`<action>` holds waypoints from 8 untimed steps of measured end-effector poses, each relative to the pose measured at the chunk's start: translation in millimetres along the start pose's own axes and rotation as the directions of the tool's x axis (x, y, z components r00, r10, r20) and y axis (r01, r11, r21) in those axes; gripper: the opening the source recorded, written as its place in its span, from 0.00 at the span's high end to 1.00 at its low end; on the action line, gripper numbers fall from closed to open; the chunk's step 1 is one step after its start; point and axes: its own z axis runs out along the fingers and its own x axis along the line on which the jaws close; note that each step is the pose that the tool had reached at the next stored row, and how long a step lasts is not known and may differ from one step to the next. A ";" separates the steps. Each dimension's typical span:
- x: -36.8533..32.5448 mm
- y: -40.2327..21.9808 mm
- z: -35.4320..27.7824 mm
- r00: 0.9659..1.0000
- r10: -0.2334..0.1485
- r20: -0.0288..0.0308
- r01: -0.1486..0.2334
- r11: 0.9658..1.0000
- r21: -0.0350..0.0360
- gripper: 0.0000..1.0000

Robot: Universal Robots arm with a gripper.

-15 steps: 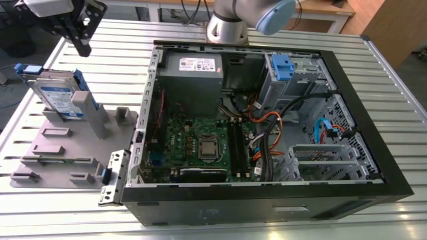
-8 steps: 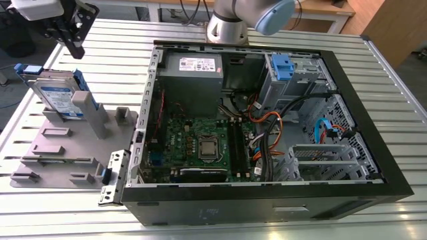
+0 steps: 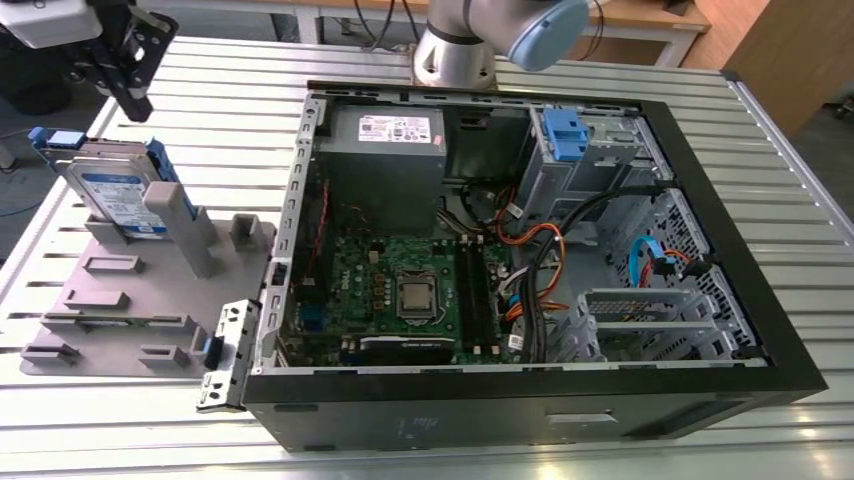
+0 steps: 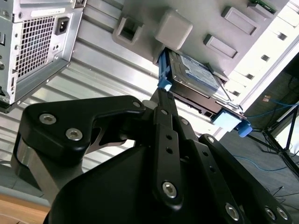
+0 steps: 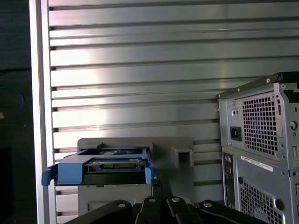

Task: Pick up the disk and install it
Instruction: 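Reach for the disk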

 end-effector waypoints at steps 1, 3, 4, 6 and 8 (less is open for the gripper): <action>2.3 -0.2 0.6 1.000 0.000 0.000 0.000 1.000 0.000 0.89; 7.1 -0.6 1.8 1.000 0.000 0.000 0.000 1.000 0.000 0.89; 9.7 -0.8 2.4 1.000 0.000 0.000 0.000 1.000 0.000 0.89; 14.5 -1.2 3.5 1.000 0.000 0.000 0.000 1.000 0.000 0.89; 19.5 -1.7 4.8 1.000 0.000 0.000 0.000 1.000 0.000 0.89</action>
